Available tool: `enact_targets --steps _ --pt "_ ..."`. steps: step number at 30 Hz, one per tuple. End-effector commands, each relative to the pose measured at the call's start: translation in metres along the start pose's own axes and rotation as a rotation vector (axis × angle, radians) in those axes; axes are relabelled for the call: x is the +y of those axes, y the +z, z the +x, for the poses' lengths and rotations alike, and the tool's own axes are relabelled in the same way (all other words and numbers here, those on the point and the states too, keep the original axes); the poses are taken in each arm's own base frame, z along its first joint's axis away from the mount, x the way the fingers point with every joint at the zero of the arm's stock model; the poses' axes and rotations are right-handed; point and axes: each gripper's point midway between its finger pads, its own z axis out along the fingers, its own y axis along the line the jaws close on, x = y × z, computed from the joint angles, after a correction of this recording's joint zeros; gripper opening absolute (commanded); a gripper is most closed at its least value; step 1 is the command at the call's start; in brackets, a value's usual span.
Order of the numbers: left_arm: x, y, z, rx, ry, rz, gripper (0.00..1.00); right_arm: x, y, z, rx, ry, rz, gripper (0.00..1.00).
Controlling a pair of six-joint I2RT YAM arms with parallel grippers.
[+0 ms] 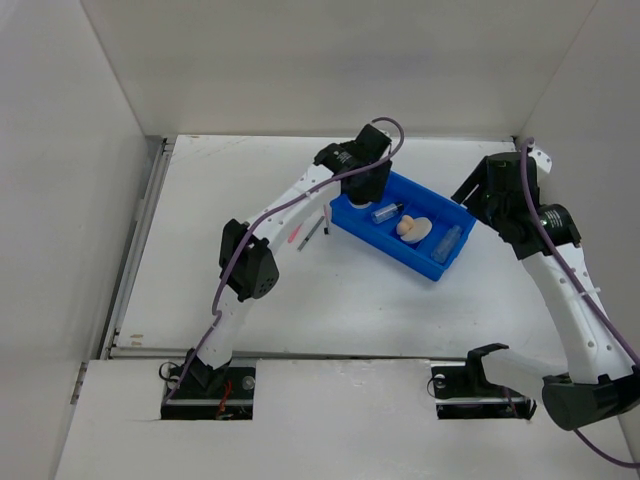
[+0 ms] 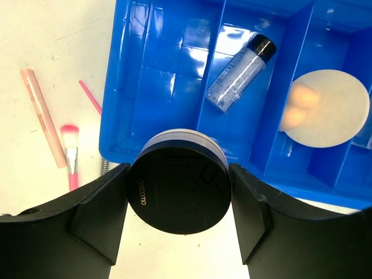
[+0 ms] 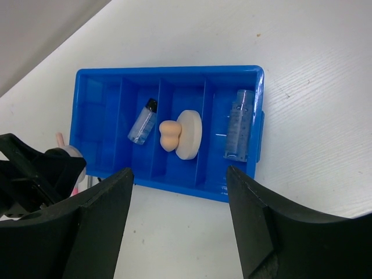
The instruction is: Organize the makeup
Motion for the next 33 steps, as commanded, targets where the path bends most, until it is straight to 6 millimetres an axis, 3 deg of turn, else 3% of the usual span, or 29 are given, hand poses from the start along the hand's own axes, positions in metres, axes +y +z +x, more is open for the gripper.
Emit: enact_targets --steps 1,7,23,25,28,29,31,33 --pt "0.008 -0.020 -0.019 -0.049 0.013 0.006 0.00 0.001 -0.011 -0.015 -0.039 0.000 -0.009 0.71" --pt "0.015 -0.009 -0.027 -0.051 -0.014 0.033 0.00 0.001 -0.021 -0.030 -0.076 0.011 -0.002 0.71" --pt "0.024 -0.002 -0.029 -0.040 -0.011 0.041 0.00 0.007 -0.010 -0.021 -0.032 0.006 -0.002 0.71" --pt "0.025 -0.002 -0.029 -0.040 -0.011 0.041 0.00 0.014 -0.008 -0.013 0.010 0.001 -0.030 0.68" --pt "0.037 -0.011 -0.030 -0.037 -0.044 0.028 0.00 0.045 0.005 0.008 0.103 0.007 -0.156 0.61" --pt "0.044 -0.022 -0.035 -0.056 -0.056 0.024 0.00 0.055 0.016 0.021 0.145 0.015 -0.165 0.61" --pt "0.043 -0.028 -0.034 -0.062 -0.068 0.036 0.00 0.080 0.020 0.031 0.172 0.003 -0.215 0.58" --pt "0.049 -0.036 -0.040 -0.087 -0.079 0.034 0.00 0.092 0.035 0.043 0.201 -0.014 -0.200 0.58"
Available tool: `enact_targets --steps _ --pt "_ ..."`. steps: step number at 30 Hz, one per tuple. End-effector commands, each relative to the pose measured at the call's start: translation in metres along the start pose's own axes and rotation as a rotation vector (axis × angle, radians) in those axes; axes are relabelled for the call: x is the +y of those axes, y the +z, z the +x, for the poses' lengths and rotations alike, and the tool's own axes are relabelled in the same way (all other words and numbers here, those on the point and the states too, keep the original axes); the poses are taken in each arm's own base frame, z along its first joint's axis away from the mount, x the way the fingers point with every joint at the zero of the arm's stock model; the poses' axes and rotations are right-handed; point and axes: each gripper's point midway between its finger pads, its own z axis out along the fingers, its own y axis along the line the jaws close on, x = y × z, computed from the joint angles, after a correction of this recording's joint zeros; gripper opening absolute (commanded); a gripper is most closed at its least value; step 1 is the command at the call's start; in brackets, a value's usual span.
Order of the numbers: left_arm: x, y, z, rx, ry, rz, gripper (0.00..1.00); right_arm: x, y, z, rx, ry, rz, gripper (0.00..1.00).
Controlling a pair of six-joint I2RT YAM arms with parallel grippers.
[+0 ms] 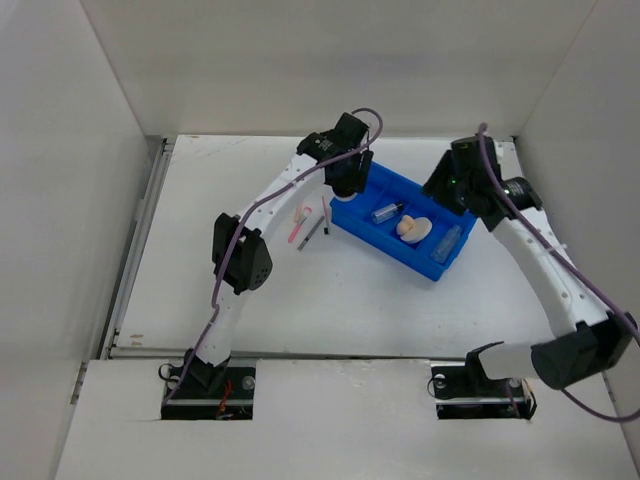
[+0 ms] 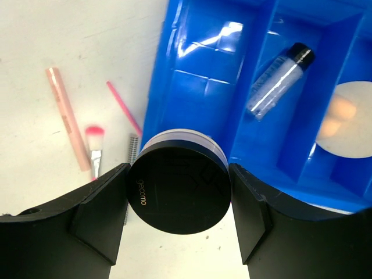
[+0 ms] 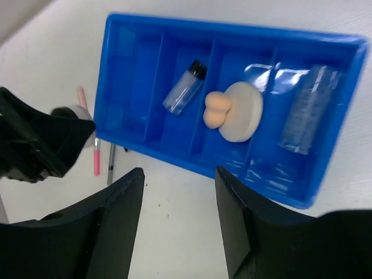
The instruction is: Organize the makeup
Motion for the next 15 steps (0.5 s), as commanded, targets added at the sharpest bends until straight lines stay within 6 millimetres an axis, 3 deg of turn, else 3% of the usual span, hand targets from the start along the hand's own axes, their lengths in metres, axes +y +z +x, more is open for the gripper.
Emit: enact_targets --steps 1,4,9,14,15 --pt "0.006 -0.049 -0.032 -0.117 -0.037 0.027 0.00 0.037 0.019 0.012 0.056 0.006 -0.089 0.58" --pt "0.011 -0.049 -0.031 -0.109 -0.043 0.019 0.00 0.041 0.021 0.009 0.047 0.018 -0.098 0.59" --pt "-0.007 -0.036 -0.033 -0.098 -0.065 0.101 0.00 0.038 0.013 0.001 0.009 0.043 -0.090 0.61" --pt "-0.034 -0.005 -0.041 -0.087 -0.102 0.213 0.00 0.019 -0.002 0.005 -0.006 0.069 -0.049 0.63" --pt "-0.030 -0.001 -0.046 -0.099 -0.123 0.211 0.00 0.016 -0.004 0.003 -0.014 0.070 -0.040 0.63"
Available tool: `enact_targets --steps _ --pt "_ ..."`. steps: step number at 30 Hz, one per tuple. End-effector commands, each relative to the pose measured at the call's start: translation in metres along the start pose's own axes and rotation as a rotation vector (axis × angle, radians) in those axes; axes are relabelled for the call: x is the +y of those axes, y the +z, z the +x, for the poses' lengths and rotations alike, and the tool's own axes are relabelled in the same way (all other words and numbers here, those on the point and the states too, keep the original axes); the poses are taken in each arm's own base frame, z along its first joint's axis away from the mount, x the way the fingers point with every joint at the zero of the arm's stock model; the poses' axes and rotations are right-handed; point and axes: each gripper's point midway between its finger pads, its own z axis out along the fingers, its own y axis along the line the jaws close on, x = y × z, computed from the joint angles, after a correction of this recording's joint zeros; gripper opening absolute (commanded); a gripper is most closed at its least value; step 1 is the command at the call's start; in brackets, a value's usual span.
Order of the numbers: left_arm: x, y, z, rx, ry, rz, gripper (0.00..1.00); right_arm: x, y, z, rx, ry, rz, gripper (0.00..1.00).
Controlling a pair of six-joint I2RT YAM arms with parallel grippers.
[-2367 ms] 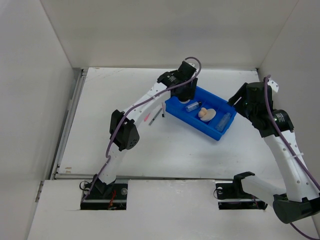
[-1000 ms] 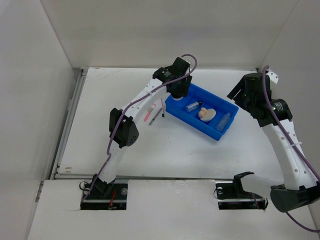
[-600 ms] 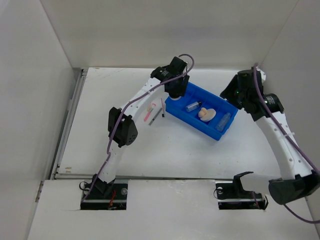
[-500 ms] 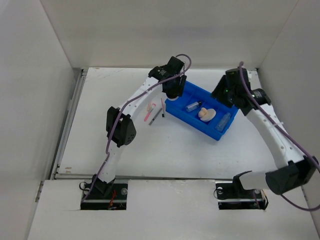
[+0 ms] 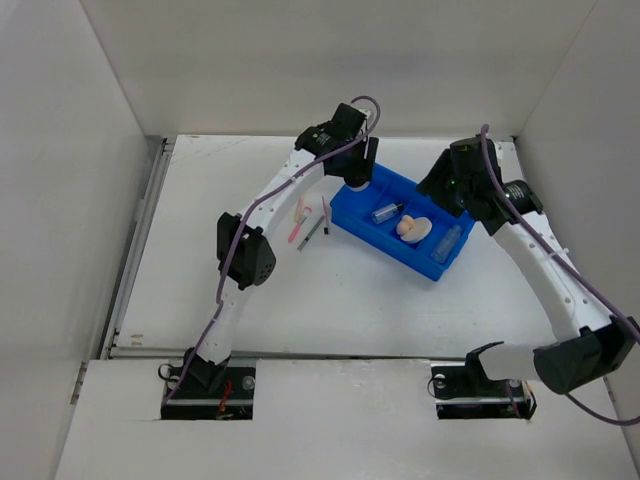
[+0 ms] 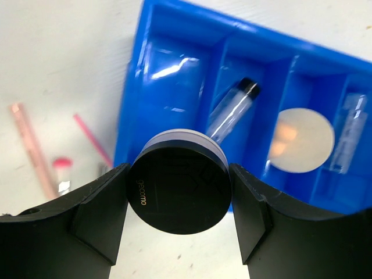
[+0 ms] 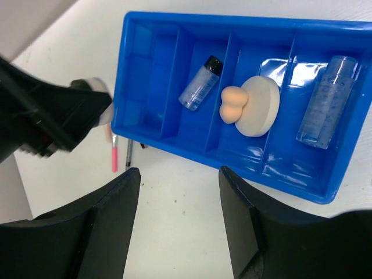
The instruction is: Organize the makeup
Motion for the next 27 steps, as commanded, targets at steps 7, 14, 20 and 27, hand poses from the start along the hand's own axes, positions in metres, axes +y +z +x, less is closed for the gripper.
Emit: enact_targets --steps 7,14,20,27 --pt "-0.023 0.033 -0.018 -0.057 -0.063 0.119 0.32 -0.023 -0.026 -0.005 -0.064 0.048 0.049 0.63" --pt "-0.013 0.000 -0.042 -0.136 -0.049 0.074 1.00 -0.012 -0.018 0.001 -0.025 0.049 0.008 0.63" --pt "0.020 -0.104 -0.071 -0.286 -0.060 -0.062 1.00 0.036 0.023 0.012 0.042 0.040 -0.094 0.63" --pt "0.102 -0.174 -0.059 -0.318 -0.234 -0.207 1.00 0.070 0.102 0.033 0.129 0.170 -0.061 0.60"
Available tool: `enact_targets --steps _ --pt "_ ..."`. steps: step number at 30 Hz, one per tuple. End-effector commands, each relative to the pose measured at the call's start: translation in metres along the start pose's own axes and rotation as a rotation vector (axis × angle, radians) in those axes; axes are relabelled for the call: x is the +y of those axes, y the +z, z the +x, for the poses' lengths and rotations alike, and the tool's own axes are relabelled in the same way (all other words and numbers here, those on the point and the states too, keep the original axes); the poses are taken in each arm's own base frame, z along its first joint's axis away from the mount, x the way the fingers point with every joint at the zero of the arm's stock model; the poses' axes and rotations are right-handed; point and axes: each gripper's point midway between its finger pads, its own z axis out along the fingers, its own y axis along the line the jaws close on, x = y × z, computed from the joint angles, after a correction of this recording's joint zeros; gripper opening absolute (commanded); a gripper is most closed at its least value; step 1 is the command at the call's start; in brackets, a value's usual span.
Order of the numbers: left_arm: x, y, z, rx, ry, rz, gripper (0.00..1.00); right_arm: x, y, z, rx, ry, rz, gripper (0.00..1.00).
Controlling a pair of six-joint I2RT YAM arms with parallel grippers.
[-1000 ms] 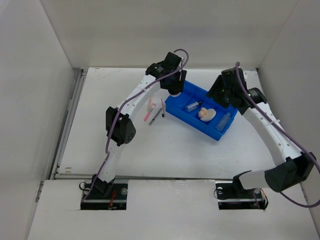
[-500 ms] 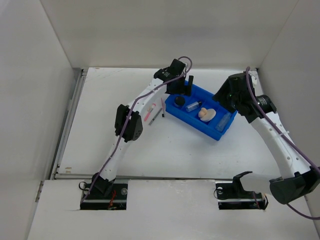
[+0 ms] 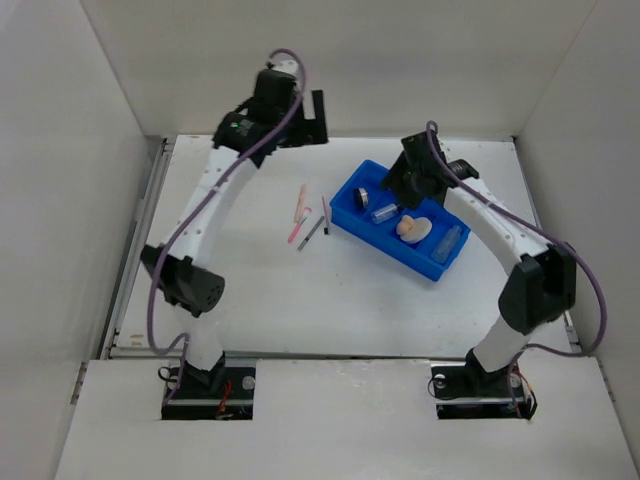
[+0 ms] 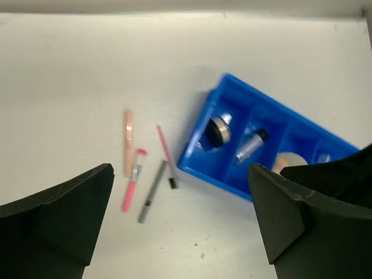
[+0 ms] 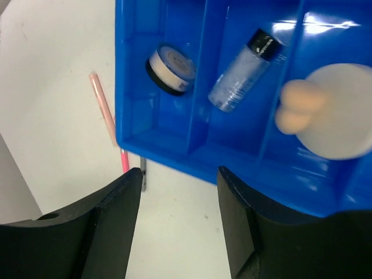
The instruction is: Organize the makeup
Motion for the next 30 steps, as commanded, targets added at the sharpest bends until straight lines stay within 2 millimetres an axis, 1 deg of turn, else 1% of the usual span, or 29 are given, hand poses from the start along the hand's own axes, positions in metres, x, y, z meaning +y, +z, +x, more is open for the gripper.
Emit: enact_targets --steps 1,2,3,4,5,6,7,8,9,10,12,13,14,16,17,18,19,20,21,23,25,26,29,30 --pt "0.057 -0.029 -0.006 -0.022 -0.074 -0.137 1.00 0.039 0.020 -0.011 -0.011 0.117 -0.095 0.60" --pt "0.066 -0.034 -0.004 -0.017 -0.080 -0.162 1.00 0.040 0.027 -0.014 -0.002 0.143 -0.092 0.60" --pt "0.076 -0.047 -0.006 -0.028 -0.092 -0.176 1.00 0.034 0.045 -0.005 0.023 0.165 -0.054 0.60" --pt "0.084 -0.048 -0.003 -0.024 -0.097 -0.197 1.00 0.035 0.051 -0.004 0.028 0.177 -0.047 0.60" --pt "0.085 -0.052 0.001 -0.014 -0.096 -0.201 1.00 0.029 0.058 -0.005 0.031 0.195 -0.028 0.60" --pt "0.091 -0.059 -0.002 -0.027 -0.106 -0.209 1.00 0.020 0.071 -0.003 0.041 0.209 0.003 0.60" --pt "0.097 -0.057 0.000 -0.020 -0.112 -0.223 1.00 0.020 0.077 -0.002 0.042 0.209 0.005 0.60" --pt "0.098 -0.061 0.000 -0.023 -0.103 -0.221 1.00 0.016 0.082 0.000 0.041 0.208 0.021 0.60" --pt "0.103 -0.060 0.003 -0.014 -0.107 -0.233 1.00 0.017 0.086 0.000 0.043 0.207 0.024 0.60" --pt "0.103 -0.060 0.003 -0.014 -0.107 -0.233 1.00 0.010 0.097 0.004 0.049 0.204 0.052 0.60" --pt "0.106 -0.058 0.006 -0.002 -0.112 -0.231 1.00 0.006 0.102 0.007 0.056 0.210 0.082 0.60" --pt "0.104 -0.057 0.006 0.002 -0.113 -0.222 1.00 -0.001 0.110 0.008 0.061 0.224 0.103 0.60" --pt "0.101 -0.057 0.007 0.008 -0.114 -0.203 1.00 -0.005 0.114 0.010 0.063 0.231 0.125 0.60" --pt "0.099 -0.055 0.012 0.024 -0.114 -0.192 0.98 -0.004 0.117 0.010 0.063 0.243 0.127 0.60" --pt "0.099 -0.055 0.012 0.024 -0.114 -0.192 0.98 -0.012 0.121 0.009 0.062 0.256 0.155 0.60" --pt "0.099 -0.053 0.015 0.035 -0.114 -0.187 0.98 -0.011 0.124 0.008 0.062 0.256 0.155 0.60" --pt "0.099 -0.053 0.015 0.035 -0.114 -0.187 0.98 -0.011 0.121 0.005 0.054 0.254 0.163 0.60" --pt "0.099 -0.053 0.015 0.035 -0.114 -0.187 0.98 -0.013 0.125 0.008 0.063 0.264 0.180 0.60" --pt "0.099 -0.053 0.015 0.035 -0.114 -0.187 0.98 -0.023 0.129 0.015 0.076 0.265 0.223 0.60" --pt "0.099 -0.053 0.015 0.036 -0.105 -0.186 0.98 -0.027 0.130 0.016 0.076 0.273 0.248 0.60" --pt "0.099 -0.053 0.015 0.036 -0.105 -0.186 0.98 -0.037 0.136 0.020 0.071 0.276 0.288 0.60" --pt "0.099 -0.053 0.015 0.036 -0.105 -0.186 0.98 -0.038 0.135 0.016 0.053 0.285 0.298 0.60" --pt "0.099 -0.053 0.015 0.036 -0.105 -0.186 0.98 -0.047 0.141 0.021 0.061 0.277 0.334 0.60" --pt "0.099 -0.053 0.015 0.036 -0.105 -0.186 0.98 -0.048 0.141 0.020 0.053 0.275 0.338 0.60"
